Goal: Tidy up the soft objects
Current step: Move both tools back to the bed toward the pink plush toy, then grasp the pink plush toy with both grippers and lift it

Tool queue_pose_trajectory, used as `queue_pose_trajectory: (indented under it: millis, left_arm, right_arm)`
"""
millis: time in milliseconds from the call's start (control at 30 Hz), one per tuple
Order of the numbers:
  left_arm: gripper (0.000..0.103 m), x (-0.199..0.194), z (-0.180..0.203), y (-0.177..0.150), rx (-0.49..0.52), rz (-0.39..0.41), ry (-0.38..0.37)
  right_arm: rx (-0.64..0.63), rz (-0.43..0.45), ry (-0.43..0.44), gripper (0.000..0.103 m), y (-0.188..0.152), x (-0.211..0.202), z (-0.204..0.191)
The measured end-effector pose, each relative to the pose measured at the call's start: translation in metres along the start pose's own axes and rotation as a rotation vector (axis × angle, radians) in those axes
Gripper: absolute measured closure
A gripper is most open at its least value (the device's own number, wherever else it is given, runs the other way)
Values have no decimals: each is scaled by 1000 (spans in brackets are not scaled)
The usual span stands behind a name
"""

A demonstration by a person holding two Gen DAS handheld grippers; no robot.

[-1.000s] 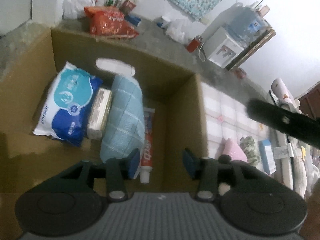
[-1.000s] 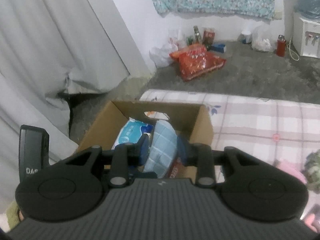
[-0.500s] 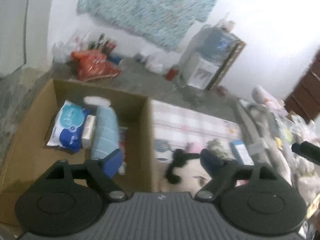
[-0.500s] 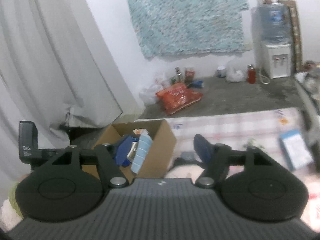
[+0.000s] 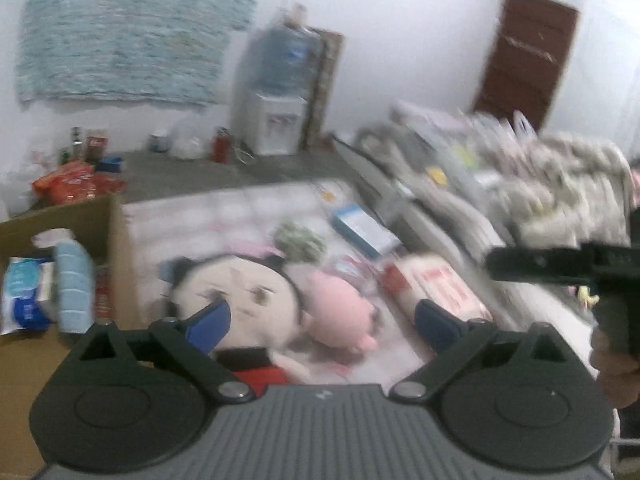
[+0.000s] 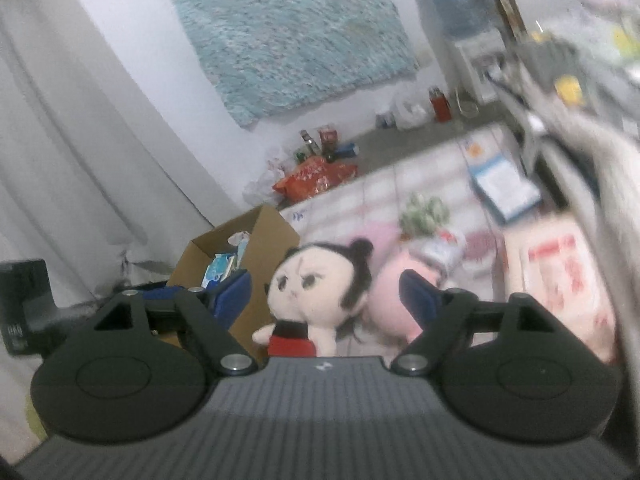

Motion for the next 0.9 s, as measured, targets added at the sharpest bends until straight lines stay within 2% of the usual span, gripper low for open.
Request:
queue_pose_trajectory:
  millis: [100, 200, 300, 400, 633, 833, 867, 900]
  left_arm:
    - [4, 33, 24, -5, 62, -40, -9]
    - [5, 62, 41, -9, 156, -63, 22]
    - [7, 96, 57, -13, 252, -125, 34]
    - [11, 127, 64, -14, 303, -167, 57]
    - [30, 176, 67, -10, 371, -217, 86]
    - [32, 197, 62, -8, 365, -260, 74]
    - [32, 199, 61, -8, 357, -266, 72]
    - [32, 199, 59, -9, 355, -264, 72]
  right_arm:
    - [107, -33, 50, 22, -9, 22, 24]
    - [215, -78, 85, 22, -12, 54, 49]
    - [297, -116, 96, 22, -6, 86, 69]
    - [358, -157, 84, 22, 0, 118, 86]
    - [423, -254, 52, 22, 2, 176, 112]
    - [461, -282, 79, 22, 4, 210, 122]
    - [473, -282, 84, 25, 3, 215, 124]
    - [486, -281, 97, 36, 1, 217, 127]
Point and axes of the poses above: each gripper's, at about its wrist camera, not at the fingertips, and x roughly the way its jaws point, z to its right, y to its top, the point moved 2 cm from there along x, roughly the way its jaws point, and after that the axes turned 7 degrees about -z, right-handed, at the moved point
